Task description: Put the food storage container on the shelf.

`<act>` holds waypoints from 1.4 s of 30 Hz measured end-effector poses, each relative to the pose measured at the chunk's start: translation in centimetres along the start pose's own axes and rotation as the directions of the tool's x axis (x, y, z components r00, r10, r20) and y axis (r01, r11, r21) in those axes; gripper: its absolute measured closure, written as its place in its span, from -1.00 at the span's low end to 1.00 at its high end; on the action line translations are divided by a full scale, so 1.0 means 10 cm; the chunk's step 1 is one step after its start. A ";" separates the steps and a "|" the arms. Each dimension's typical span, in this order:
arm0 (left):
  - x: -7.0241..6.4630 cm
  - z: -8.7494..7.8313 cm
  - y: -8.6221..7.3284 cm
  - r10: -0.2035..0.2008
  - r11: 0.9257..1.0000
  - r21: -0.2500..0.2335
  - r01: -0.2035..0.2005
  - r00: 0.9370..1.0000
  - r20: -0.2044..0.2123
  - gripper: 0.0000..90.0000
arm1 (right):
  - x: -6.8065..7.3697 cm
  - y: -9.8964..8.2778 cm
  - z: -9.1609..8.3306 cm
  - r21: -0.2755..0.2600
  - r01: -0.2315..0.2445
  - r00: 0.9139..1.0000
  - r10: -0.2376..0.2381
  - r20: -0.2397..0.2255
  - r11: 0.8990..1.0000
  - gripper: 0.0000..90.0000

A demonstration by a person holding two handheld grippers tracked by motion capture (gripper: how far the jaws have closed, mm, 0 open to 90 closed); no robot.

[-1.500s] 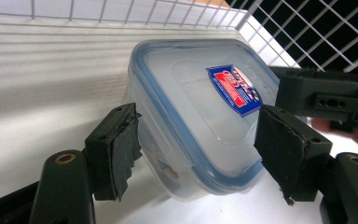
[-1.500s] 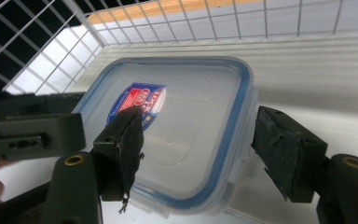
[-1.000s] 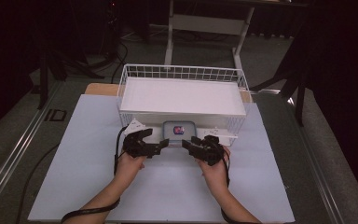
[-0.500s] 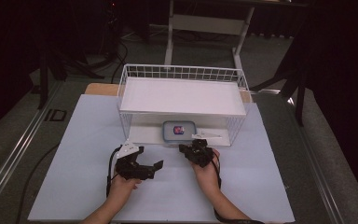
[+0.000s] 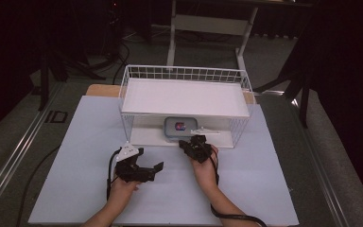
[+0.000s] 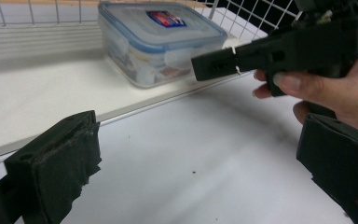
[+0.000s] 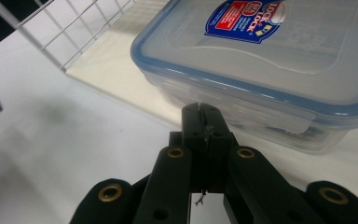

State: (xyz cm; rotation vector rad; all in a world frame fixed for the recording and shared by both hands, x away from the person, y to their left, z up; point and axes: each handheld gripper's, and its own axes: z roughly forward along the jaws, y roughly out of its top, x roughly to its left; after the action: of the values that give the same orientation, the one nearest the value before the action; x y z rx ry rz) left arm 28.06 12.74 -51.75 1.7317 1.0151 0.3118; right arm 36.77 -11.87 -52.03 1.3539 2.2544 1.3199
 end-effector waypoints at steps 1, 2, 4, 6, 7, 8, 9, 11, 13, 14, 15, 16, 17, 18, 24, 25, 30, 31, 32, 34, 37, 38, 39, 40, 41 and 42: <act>0.00 0.00 0.00 0.005 1.000 0.006 -0.005 1.000 0.003 -0.99 | -0.01 0.01 0.02 -0.001 0.001 1.000 -0.001 0.004 1.000 1.00; -0.01 0.00 0.00 0.008 1.000 0.005 -0.008 1.000 0.004 -0.99 | -0.01 0.01 0.03 -0.002 0.002 1.000 -0.002 0.007 1.000 1.00; -0.02 0.00 0.00 0.018 1.000 0.005 -0.018 1.000 0.005 -0.99 | -0.02 0.02 0.05 -0.002 -0.004 1.000 0.004 0.007 1.000 1.00; -0.03 0.00 0.00 0.028 1.000 0.004 -0.028 1.000 0.004 -0.99 | -0.02 0.03 0.07 -0.003 -0.005 1.000 0.005 0.012 1.000 1.00; -0.03 0.00 0.00 0.033 0.999 0.006 -0.033 0.999 0.004 -0.99 | -0.02 0.04 0.09 -0.001 -0.007 1.000 0.007 0.008 1.000 1.00; -0.03 0.00 0.00 0.033 0.999 0.004 -0.033 0.999 0.005 -0.99 | -0.01 0.05 0.10 -0.001 -0.004 1.000 0.004 0.012 1.000 1.00; -0.04 0.00 0.00 0.033 0.999 0.002 -0.033 0.999 0.006 -0.99 | -0.01 0.05 0.11 0.001 -0.004 1.000 0.004 0.013 1.000 1.00; -0.04 0.00 0.00 0.033 0.999 0.004 -0.033 0.999 0.010 -0.99 | 0.00 0.07 0.13 0.002 -0.003 1.000 0.003 0.015 1.000 1.00; -0.05 0.00 0.00 0.036 0.999 0.005 -0.036 0.999 0.010 -0.99 | 0.00 0.08 0.14 -0.001 -0.004 1.000 0.004 0.020 1.000 1.00; -0.06 0.00 0.00 0.040 0.999 0.007 -0.040 0.999 0.009 -0.99 | -0.01 0.08 0.14 -0.004 -0.005 1.000 0.005 0.024 1.000 1.00; -0.06 0.00 0.00 0.037 0.999 0.004 -0.037 0.999 0.015 -0.99 | -0.01 0.09 0.15 -0.003 -0.009 1.000 0.009 0.025 1.000 1.00; -0.06 0.00 0.00 0.036 0.999 0.003 -0.036 0.999 0.015 -0.99 | -0.01 0.09 0.15 -0.001 -0.010 1.000 0.010 0.027 1.000 1.00; -0.06 0.00 0.00 0.040 0.999 0.005 -0.040 0.999 0.012 -0.99 | -0.02 0.10 0.16 -0.002 -0.010 0.999 0.010 0.031 1.000 1.00; -0.06 0.00 0.00 0.043 0.999 0.005 -0.043 0.999 0.014 -0.99 | -0.03 0.10 0.17 -0.004 -0.009 0.999 0.009 0.034 1.000 1.00; -0.07 0.00 0.00 0.045 0.999 0.003 -0.046 0.999 0.014 -0.99 | -0.05 0.13 0.20 -0.007 -0.003 0.999 0.003 0.040 1.000 1.00; -0.07 0.00 0.00 0.047 0.999 0.003 -0.047 0.999 0.016 -0.99 | -0.04 0.14 0.21 -0.002 -0.006 0.999 0.006 0.041 1.000 1.00; -0.08 0.00 0.00 0.058 0.998 0.007 -0.058 0.998 0.016 -0.99 | -0.06 0.17 0.23 -0.005 0.006 0.999 -0.006 0.046 1.000 1.00; -0.08 0.00 0.00 0.058 0.998 0.006 -0.058 0.998 0.018 -0.99 | -0.06 0.18 0.24 -0.004 0.007 0.999 -0.006 0.049 1.000 0.99; -0.09 0.00 0.00 0.058 0.998 0.005 -0.058 0.998 0.019 -0.99 | -0.06 0.19 0.24 -0.004 0.006 0.999 -0.005 0.050 1.000 0.99; -0.09 0.00 0.00 0.061 0.998 0.007 -0.061 0.998 0.021 -0.99 | -0.06 0.18 0.22 -0.007 0.006 0.999 -0.006 0.044 1.000 0.97; -0.09 0.00 0.01 0.069 0.998 0.004 -0.069 0.997 0.024 -0.99 | 0.00 0.17 0.17 -0.010 0.028 0.999 -0.028 0.042 1.000 0.95; -0.10 -0.01 0.02 0.069 0.998 0.002 -0.069 0.997 0.025 -0.99 | 0.02 0.16 0.13 -0.008 0.038 0.998 -0.038 0.042 0.999 0.94; -0.11 -0.01 0.03 0.069 0.998 0.000 -0.069 0.997 0.024 -0.99 | 0.03 0.15 0.10 -0.010 0.040 0.999 -0.039 0.034 0.999 0.92; -0.11 -0.02 0.04 0.069 0.998 -0.001 -0.069 0.997 0.026 -0.99 | 0.04 0.15 0.07 -0.015 0.044 0.999 -0.043 0.025 0.999 0.88; -0.12 -0.03 0.05 0.073 0.997 0.000 -0.073 0.997 0.027 -0.99 | 0.04 0.13 0.03 -0.019 0.048 0.999 -0.048 0.017 0.999 0.85; -0.12 -0.04 0.06 0.080 0.997 0.000 -0.080 0.996 0.026 -0.99 | 0.05 0.12 -0.01 -0.021 0.053 0.999 -0.053 0.014 0.998 0.82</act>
State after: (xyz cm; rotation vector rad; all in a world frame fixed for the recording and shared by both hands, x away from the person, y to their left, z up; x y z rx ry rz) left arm 27.35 12.01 -50.70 1.7762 0.9294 0.3389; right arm 37.18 -11.32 -50.96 1.2832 2.2444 1.3107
